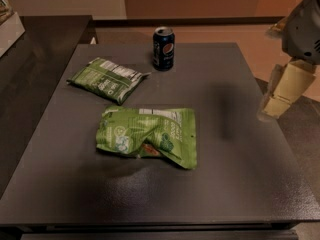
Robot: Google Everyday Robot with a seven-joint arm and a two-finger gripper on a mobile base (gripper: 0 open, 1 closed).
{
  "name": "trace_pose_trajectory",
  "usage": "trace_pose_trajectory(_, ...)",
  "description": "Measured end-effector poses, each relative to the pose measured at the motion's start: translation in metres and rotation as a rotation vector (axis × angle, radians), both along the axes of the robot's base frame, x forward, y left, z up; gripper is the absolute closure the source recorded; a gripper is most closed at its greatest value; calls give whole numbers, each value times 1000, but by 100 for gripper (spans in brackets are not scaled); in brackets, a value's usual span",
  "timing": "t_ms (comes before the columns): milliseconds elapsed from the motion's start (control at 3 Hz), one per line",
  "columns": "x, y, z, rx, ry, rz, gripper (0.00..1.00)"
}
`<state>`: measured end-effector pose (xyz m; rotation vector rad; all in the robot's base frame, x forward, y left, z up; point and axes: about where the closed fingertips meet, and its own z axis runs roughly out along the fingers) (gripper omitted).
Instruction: Move pepsi can near green rice chip bag
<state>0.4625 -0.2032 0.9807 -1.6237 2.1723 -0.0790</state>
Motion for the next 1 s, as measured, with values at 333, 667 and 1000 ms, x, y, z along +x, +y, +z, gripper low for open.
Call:
trace_pose_trajectory(333, 32, 19, -1, 81, -38, 18, 0)
trace_pose_trajectory(667, 74, 42, -7, 173, -64, 29, 0)
trace_pose_trajectory(1000, 115, 61, -17, 244, -76, 22, 0)
